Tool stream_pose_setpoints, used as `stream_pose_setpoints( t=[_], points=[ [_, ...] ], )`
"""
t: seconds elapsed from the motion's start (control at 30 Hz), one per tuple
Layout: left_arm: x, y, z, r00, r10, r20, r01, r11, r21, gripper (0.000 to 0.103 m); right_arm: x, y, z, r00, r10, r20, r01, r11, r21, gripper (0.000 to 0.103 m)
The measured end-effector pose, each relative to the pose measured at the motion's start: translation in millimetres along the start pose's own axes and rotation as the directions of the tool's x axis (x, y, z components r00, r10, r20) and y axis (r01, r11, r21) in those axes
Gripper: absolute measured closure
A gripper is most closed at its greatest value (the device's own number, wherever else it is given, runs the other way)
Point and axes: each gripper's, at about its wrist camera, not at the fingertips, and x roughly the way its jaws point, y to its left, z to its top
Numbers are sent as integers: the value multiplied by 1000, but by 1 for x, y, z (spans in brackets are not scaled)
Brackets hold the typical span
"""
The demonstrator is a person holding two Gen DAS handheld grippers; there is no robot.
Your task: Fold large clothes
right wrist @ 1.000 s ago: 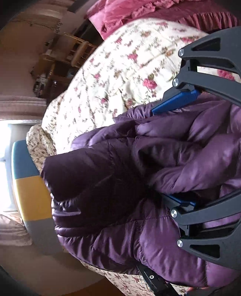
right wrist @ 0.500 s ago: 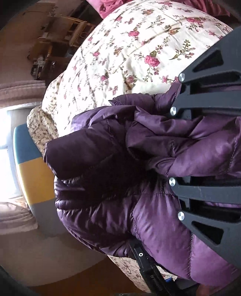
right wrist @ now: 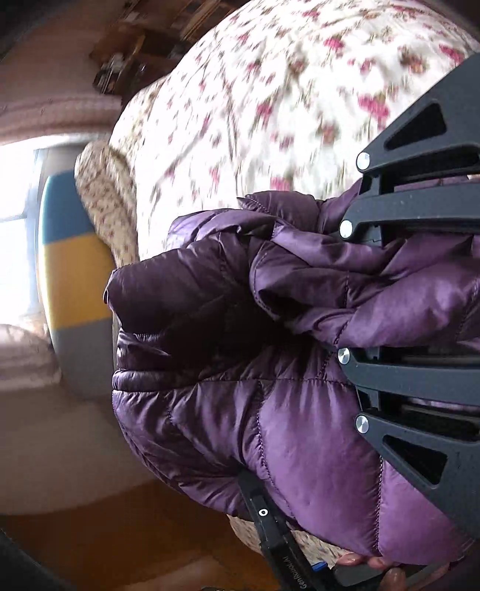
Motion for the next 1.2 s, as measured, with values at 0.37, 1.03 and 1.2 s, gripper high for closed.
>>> stream_pose_setpoints(
  t=[0.37, 1.03, 1.2],
  points=[
    [-62, 71, -13, 992, 120, 50, -116, 991, -73, 65, 9, 103, -21, 999, 43, -25, -46, 991, -123, 83],
    [-63, 83, -53, 936, 353, -1, -348, 922, -171, 55, 49, 110, -29, 998, 55, -34, -61, 979, -196, 73],
    [-79, 72, -52, 919, 394, 7, -387, 905, -175, 54, 31, 105, -18, 998, 55, -25, -58, 986, -159, 60]
  ],
)
